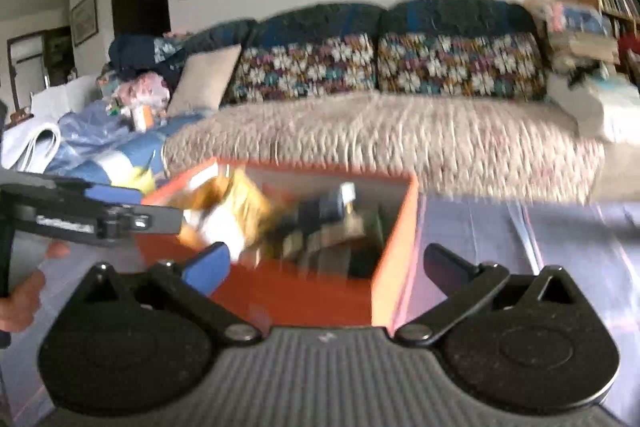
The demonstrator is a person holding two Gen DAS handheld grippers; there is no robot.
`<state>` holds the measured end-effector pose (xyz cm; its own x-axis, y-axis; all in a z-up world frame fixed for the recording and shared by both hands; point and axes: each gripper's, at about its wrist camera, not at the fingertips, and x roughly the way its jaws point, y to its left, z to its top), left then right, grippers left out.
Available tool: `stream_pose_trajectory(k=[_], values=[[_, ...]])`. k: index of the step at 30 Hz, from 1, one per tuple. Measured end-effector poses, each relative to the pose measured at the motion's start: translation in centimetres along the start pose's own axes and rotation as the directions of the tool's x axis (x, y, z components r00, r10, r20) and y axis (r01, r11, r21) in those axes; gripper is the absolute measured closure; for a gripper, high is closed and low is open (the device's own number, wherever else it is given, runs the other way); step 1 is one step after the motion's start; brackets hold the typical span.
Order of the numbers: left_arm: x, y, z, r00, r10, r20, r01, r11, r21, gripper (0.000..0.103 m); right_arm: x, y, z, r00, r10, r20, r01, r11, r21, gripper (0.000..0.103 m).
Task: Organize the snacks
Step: 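Carry both bags over the orange box and open both grippers, then grasp the blue wrapped bar with left gripper while right gripper grasps red cookie bag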
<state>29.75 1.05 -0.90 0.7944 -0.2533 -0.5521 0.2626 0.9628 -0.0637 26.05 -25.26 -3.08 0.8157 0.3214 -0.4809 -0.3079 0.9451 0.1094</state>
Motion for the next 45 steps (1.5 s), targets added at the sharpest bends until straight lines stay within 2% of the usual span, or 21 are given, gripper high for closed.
stream_pose_trajectory(k=[3,6,8,10,13,16,18,22,26,29,31,33,34,36,38,40,42,45], values=[[-1.5,-1.2,-3.9,0.997,0.021,-0.069,-0.019,1.000,0.024,0.027,-0.4,-0.4,-3.0,0.998,-0.022,-0.052,0.024,0.999,0.026,0.000],[-1.8,-2.3,-7.5,0.987,0.045,-0.157,-0.042,0.999,0.019,0.028,-0.5,-1.6,-5.8,0.999,-0.019,-0.049,0.024,0.993,0.119,0.000],[-1.8,-3.0,-9.1,0.979,0.055,-0.196,-0.054,0.998,0.009,0.029,-0.4,-2.2,-6.3,0.997,0.018,-0.075,-0.005,0.986,0.167,0.000],[-1.6,-3.8,-9.9,0.976,0.058,-0.212,-0.059,0.998,0.005,0.029,-0.9,-3.0,-6.4,0.997,0.038,-0.063,-0.025,0.980,0.199,0.000],[-0.9,-5.1,-9.8,0.977,0.074,-0.201,-0.066,0.997,0.047,0.029,-1.9,-4.2,-6.6,0.998,0.039,-0.048,-0.026,0.968,0.248,0.000],[0.9,-6.2,-9.1,0.971,0.129,-0.199,-0.107,0.987,0.117,0.034,-2.4,-5.1,-6.7,0.999,0.024,-0.042,-0.012,0.960,0.280,0.000],[1.3,-6.2,-8.2,0.967,0.175,-0.183,-0.152,0.980,0.131,0.037,-2.8,-5.6,-6.8,0.999,0.007,-0.037,0.004,0.954,0.298,0.000],[0.4,-5.5,-6.6,0.984,0.103,-0.144,-0.096,0.994,0.057,0.034,-3.2,-6.1,-6.7,1.000,0.010,-0.026,-0.001,0.948,0.319,0.000],[2.9,-6.6,-5.5,0.976,0.134,-0.169,-0.123,0.990,0.075,0.044,-2.9,-5.7,-6.8,0.999,0.033,-0.037,-0.020,0.955,0.296,0.000],[5.4,-8.0,-5.3,0.969,0.088,-0.229,-0.072,0.994,0.077,0.052,-2.8,-5.7,-6.9,0.999,0.015,-0.052,0.000,0.961,0.277,0.000],[6.0,-9.1,-5.3,0.970,0.038,-0.241,-0.019,0.997,0.080,0.053,-2.7,-6.1,-6.9,0.998,0.016,-0.052,-0.001,0.957,0.289,0.000],[5.9,-10.4,-5.5,0.973,0.044,-0.227,-0.020,0.994,0.107,0.052,-2.6,-6.4,-7.1,0.998,0.025,-0.055,-0.007,0.952,0.307,0.000],[5.4,-10.8,-5.5,0.976,0.069,-0.206,-0.044,0.992,0.120,0.051,-2.6,-6.5,-7.1,0.998,0.027,-0.059,-0.007,0.949,0.314,0.000],[4.0,-10.7,-5.6,0.980,0.127,-0.151,-0.109,0.987,0.119,0.032,-2.4,-6.5,-7.3,0.997,0.030,-0.072,-0.005,0.945,0.326,0.000],[2.5,-9.4,-6.0,0.973,0.195,-0.128,-0.186,0.980,0.076,0.025,-2.0,-6.4,-7.3,0.996,0.036,-0.087,-0.005,0.943,0.332,0.000],[2.0,-7.7,-6.6,0.969,0.191,-0.159,-0.189,0.982,0.029,0.028,-1.7,-6.0,-7.3,0.994,0.045,-0.101,-0.009,0.943,0.332,0.000],[2.6,-6.2,-7.2,0.962,0.169,-0.217,-0.179,0.984,-0.028,0.042,-1.3,-5.5,-7.3,0.992,0.057,-0.115,-0.017,0.948,0.316,0.000],[3.8,-4.3,-7.7,0.954,0.138,-0.265,-0.170,0.980,-0.101,0.052,-0.7,-4.7,-7.4,0.989,0.053,-0.137,-0.013,0.960,0.281,0.000]])
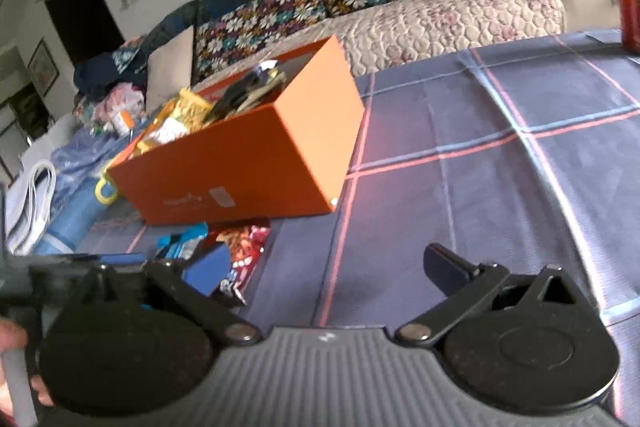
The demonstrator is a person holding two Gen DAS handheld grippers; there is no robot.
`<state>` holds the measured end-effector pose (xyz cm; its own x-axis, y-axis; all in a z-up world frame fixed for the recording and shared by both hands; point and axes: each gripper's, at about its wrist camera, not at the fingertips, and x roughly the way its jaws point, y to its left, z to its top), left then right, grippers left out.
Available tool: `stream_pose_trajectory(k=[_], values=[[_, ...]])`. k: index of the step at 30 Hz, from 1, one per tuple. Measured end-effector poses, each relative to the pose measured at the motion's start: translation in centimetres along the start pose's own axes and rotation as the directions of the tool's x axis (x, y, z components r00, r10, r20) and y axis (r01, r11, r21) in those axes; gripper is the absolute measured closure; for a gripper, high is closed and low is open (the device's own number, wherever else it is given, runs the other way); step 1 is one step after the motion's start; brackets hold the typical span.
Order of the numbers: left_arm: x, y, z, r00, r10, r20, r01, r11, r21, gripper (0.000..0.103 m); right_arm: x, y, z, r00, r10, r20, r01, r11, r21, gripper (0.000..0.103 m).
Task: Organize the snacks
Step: 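Grasp the blue wrapped bar with left gripper while right gripper grasps red cookie bag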
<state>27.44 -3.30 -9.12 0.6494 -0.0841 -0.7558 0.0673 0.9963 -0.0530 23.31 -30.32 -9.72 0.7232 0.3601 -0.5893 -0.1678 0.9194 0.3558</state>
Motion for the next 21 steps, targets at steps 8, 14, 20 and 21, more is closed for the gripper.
stream_pose_trajectory(k=[8,14,20,21], values=[[-0.4,3.1,-1.1,0.999,0.045,-0.006,-0.045,0.999,0.001,0.081,1.8,2.1,0.2,0.998,0.063,-0.028,-0.064,0.997,-0.032,0.000],[-1.9,4.7,-3.2,0.998,0.057,0.009,-0.057,0.998,0.010,0.077,5.3,7.5,-0.5,0.995,0.056,-0.086,-0.073,0.975,-0.208,0.000],[-2.3,4.5,-3.3,0.998,0.058,0.014,-0.058,0.998,0.003,0.076,8.1,10.2,-1.5,0.997,-0.053,-0.059,0.028,0.932,-0.360,0.001],[-2.3,4.5,-3.3,0.998,0.058,0.014,-0.058,0.998,0.004,0.076,8.1,10.3,-1.6,0.997,-0.062,-0.055,0.037,0.928,-0.371,0.002]])
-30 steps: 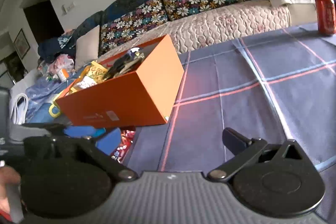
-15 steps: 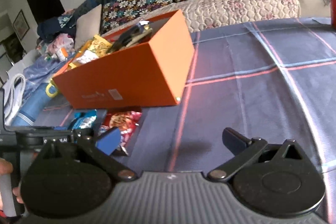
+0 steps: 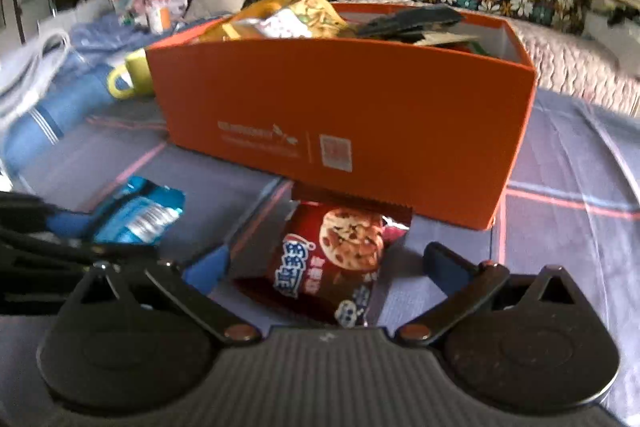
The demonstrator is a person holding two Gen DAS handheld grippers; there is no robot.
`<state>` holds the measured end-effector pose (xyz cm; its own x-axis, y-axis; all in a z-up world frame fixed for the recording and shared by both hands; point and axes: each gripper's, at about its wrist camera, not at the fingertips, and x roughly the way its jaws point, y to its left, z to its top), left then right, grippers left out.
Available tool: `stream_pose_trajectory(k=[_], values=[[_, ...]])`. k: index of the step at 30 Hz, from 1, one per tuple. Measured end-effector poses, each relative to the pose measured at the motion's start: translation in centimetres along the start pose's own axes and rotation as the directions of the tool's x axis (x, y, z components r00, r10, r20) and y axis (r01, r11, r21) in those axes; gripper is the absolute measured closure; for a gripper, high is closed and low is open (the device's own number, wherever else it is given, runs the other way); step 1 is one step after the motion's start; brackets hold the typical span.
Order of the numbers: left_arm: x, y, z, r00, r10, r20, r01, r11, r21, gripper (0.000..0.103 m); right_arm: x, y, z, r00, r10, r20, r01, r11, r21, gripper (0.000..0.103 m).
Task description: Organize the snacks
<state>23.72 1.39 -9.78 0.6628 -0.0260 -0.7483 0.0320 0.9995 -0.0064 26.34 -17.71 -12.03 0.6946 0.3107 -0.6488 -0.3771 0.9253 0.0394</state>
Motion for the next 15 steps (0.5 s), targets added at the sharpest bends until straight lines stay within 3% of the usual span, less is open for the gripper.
stream_pose_trajectory(k=[2,3,4,8,15], values=[[-0.1,0.0,0.0,1.000,-0.001,-0.002,0.001,1.000,0.001,0.076,-0.5,0.0,0.0,1.000,-0.017,0.003,0.017,1.000,-0.016,0.017],[-0.2,-0.1,-0.1,1.000,0.000,-0.004,0.000,1.000,0.000,0.076,-0.8,0.0,0.2,1.000,-0.015,0.000,0.015,1.000,-0.019,0.033],[-0.3,0.0,-0.2,1.000,0.001,-0.007,-0.001,1.000,-0.003,0.076,-1.1,-0.2,0.2,1.000,-0.003,-0.014,0.003,1.000,-0.011,0.038],[-1.0,0.0,-1.0,1.000,-0.001,-0.016,0.001,1.000,0.000,0.076,-2.7,-0.2,-0.6,0.999,0.035,-0.037,-0.035,0.999,-0.002,0.041],[-3.4,-0.2,-3.6,1.000,-0.020,-0.012,0.021,0.999,0.029,0.076,-7.5,0.6,-4.6,1.000,0.003,-0.029,-0.004,0.999,-0.053,0.039]])
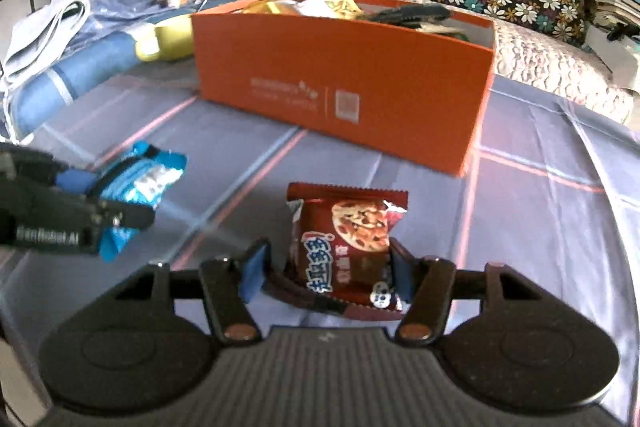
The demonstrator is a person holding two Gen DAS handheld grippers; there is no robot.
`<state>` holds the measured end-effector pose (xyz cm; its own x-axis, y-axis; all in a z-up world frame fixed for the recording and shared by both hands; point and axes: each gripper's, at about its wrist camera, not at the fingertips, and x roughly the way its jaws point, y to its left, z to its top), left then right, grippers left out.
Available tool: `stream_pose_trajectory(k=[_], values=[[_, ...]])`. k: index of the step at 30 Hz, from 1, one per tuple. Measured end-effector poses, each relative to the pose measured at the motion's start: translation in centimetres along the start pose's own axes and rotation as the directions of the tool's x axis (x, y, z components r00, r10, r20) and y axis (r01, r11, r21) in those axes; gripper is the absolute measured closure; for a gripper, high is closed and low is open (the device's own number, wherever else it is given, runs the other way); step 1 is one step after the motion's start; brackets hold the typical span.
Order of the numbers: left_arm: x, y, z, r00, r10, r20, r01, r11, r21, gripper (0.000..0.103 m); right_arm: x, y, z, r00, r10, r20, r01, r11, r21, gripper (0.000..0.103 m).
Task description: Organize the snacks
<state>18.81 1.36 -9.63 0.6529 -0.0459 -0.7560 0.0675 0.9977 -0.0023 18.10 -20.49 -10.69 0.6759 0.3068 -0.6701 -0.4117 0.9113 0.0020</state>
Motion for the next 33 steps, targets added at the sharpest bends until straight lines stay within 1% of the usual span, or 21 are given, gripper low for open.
stream_pose_trajectory(k=[2,3,4,5,6,8,13,14,15,16,17,18,19,20,23,24,27,28,30,32,33], values=[[-0.9,-0.2,-0.9,1.000,-0.009,0.002,0.009,1.000,0.014,0.075,-1.2,0.2,-1.4,1.000,-0.011,0.019,0.010,1.000,0.017,0.035],[-1.3,-0.3,-1.4,1.000,-0.016,0.003,0.016,1.000,0.027,0.071,-1.7,0.4,-2.0,0.999,-0.019,0.027,0.019,0.999,0.028,0.031],[-1.6,-0.4,-1.8,1.000,-0.021,0.003,0.021,0.999,0.040,0.064,-2.1,0.6,-2.4,0.999,-0.026,0.029,0.024,0.999,0.039,0.022],[-1.8,-0.4,-2.1,1.000,-0.024,-0.004,0.024,0.998,0.053,0.041,-2.2,0.8,-2.8,0.999,-0.032,0.024,0.031,0.998,0.046,0.014],[-1.7,-0.5,-2.3,1.000,-0.020,-0.010,0.020,0.998,0.063,0.026,-2.4,1.1,-3.2,0.999,-0.036,0.027,0.034,0.998,0.053,0.008],[-1.5,-0.7,-2.3,1.000,0.005,-0.004,-0.004,0.997,0.078,0.024,-2.8,1.5,-3.4,0.999,-0.043,0.032,0.041,0.997,0.062,0.008],[-0.8,-0.5,-1.9,1.000,0.004,-0.001,-0.004,0.999,0.051,0.023,-3.1,1.1,-2.4,0.994,-0.076,0.078,0.066,0.991,0.115,0.008],[-0.5,-0.3,-1.8,1.000,-0.008,-0.007,0.008,1.000,0.024,0.023,-2.7,0.9,-2.2,0.994,-0.084,0.070,0.075,0.990,0.118,0.008],[-0.4,-0.1,-1.6,1.000,-0.017,-0.009,0.017,1.000,0.007,0.027,-2.2,0.8,-2.0,0.994,-0.090,0.062,0.082,0.989,0.121,0.009],[-0.4,-0.1,-1.5,1.000,-0.010,-0.004,0.010,1.000,0.008,0.030,-1.7,0.6,-2.0,0.995,-0.088,0.050,0.082,0.989,0.124,0.013],[-0.5,-0.1,-1.4,1.000,-0.018,0.000,0.018,1.000,0.011,0.040,-1.4,0.5,-2.0,0.996,-0.081,0.045,0.075,0.989,0.124,0.016],[-0.6,-0.1,-1.2,1.000,-0.024,0.006,0.024,1.000,0.020,0.064,-1.4,0.6,-2.0,0.994,-0.093,0.050,0.088,0.991,0.104,0.027],[-0.8,0.0,-1.0,0.999,-0.036,0.013,0.036,0.999,0.034,0.080,-1.5,0.6,-1.8,0.995,-0.086,0.044,0.082,0.992,0.096,0.033],[-0.8,0.1,-0.7,0.999,-0.045,0.006,0.045,0.998,0.045,0.087,-1.7,0.4,-1.6,0.997,-0.069,0.038,0.065,0.992,0.108,0.033],[-0.7,0.7,0.1,0.997,-0.081,-0.010,0.081,0.996,0.022,0.087,-2.6,-0.5,-1.3,0.999,-0.028,0.039,0.021,0.988,0.156,0.040],[-0.9,1.0,0.5,0.996,-0.091,-0.004,0.091,0.996,0.011,0.087,-3.2,-0.8,-1.0,0.999,-0.015,0.049,0.007,0.986,0.167,0.042],[-1.8,1.5,2.7,0.991,-0.129,0.042,0.129,0.991,-0.015,0.087,-4.5,-1.8,0.8,0.995,0.016,0.095,-0.034,0.981,0.190,0.042],[-2.0,1.7,3.6,0.988,-0.141,0.061,0.143,0.990,-0.017,0.087,-4.6,-2.1,1.6,0.994,0.016,0.105,-0.035,0.983,0.180,0.051],[-2.2,1.7,5.7,0.983,-0.155,0.097,0.157,0.987,-0.014,0.087,-4.2,-2.8,2.9,0.993,0.011,0.119,-0.032,0.984,0.176,0.076],[-2.1,1.8,7.0,0.981,-0.158,0.115,0.160,0.987,-0.005,0.087,-3.9,-3.2,3.2,0.993,0.001,0.116,-0.022,0.984,0.175,0.076],[-2.0,1.8,7.2,0.981,-0.161,0.109,0.161,0.987,0.006,0.087,-3.7,-3.3,2.9,0.994,-0.006,0.108,-0.014,0.984,0.177,0.072]])
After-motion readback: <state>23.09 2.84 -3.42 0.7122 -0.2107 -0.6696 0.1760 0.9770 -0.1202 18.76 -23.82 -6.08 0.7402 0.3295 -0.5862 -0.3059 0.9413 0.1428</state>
